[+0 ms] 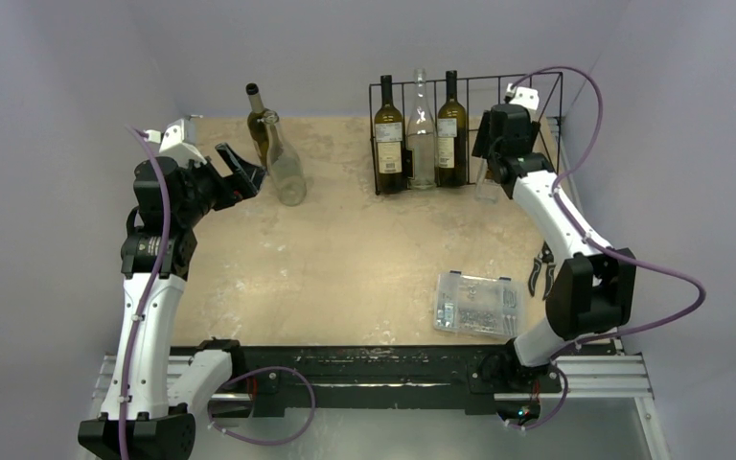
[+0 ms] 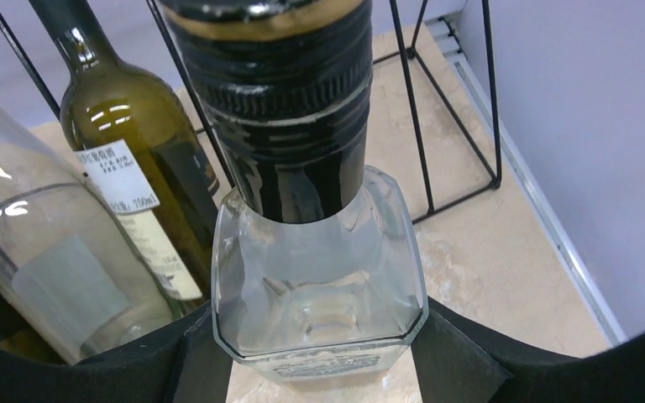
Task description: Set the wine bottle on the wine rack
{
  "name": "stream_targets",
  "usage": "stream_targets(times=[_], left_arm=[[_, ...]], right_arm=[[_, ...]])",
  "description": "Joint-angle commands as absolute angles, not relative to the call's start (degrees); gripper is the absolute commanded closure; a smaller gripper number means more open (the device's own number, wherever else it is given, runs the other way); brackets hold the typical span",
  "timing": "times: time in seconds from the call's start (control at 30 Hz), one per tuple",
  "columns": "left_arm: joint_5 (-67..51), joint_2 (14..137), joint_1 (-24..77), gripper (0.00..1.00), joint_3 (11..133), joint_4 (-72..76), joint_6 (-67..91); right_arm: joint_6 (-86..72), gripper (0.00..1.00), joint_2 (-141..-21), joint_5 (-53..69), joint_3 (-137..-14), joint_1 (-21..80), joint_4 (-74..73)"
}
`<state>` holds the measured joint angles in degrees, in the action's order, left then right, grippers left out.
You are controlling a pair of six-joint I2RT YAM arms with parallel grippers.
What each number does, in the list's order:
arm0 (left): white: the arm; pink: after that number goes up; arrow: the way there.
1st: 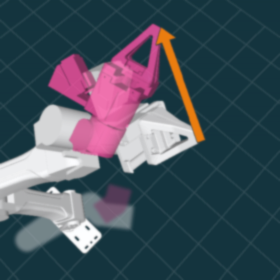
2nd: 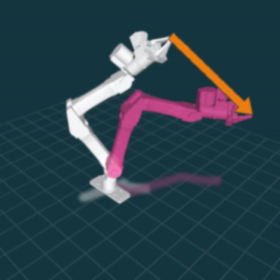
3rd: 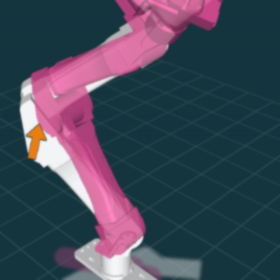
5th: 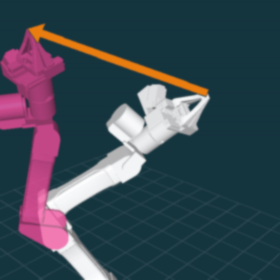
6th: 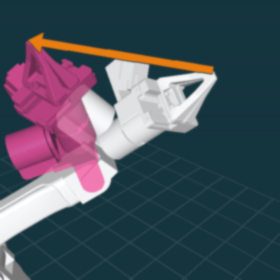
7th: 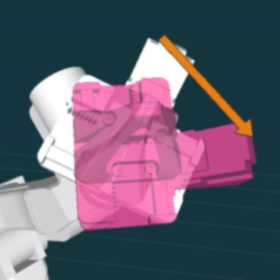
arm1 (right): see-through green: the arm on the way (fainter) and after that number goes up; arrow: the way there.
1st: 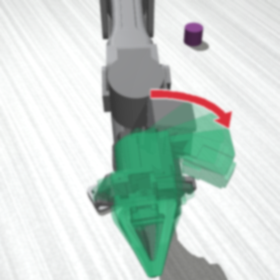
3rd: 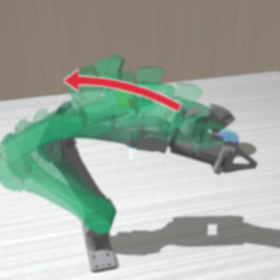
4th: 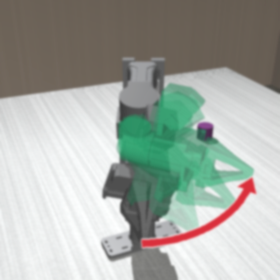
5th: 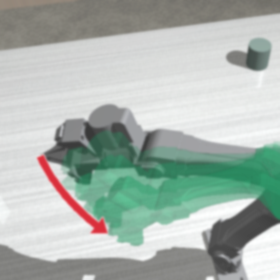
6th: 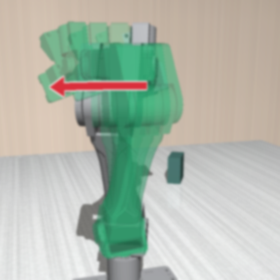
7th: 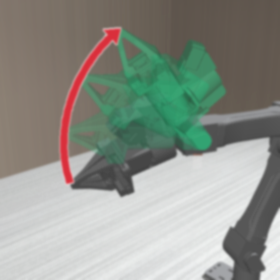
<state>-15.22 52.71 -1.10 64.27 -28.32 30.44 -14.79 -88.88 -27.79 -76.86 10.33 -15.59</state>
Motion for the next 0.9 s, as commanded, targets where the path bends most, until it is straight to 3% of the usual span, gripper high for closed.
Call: stream_targets(times=[0.0, 0.47, 0.87], left_arm=[[-16.29, 51.76, -1.4, 0.1, 65.92, -26.36, 30.82], [-16.43, 52.01, -1.36, 0.1, 65.83, -26.3, 30.93], [-16.26, 52.73, -1.49, 0.1, 65.85, -26.29, 30.81]], right_arm=[[-10.48, 1.0, -90.41, -31.24, -85.09, 10.17, -8.28], [-1.71, 1.0, -103.34, -29.72, -96.59, 9.82, -5.86], [0.45, 1.0, -109.53, -22.67, -98.45, 7.48, -4.02]])
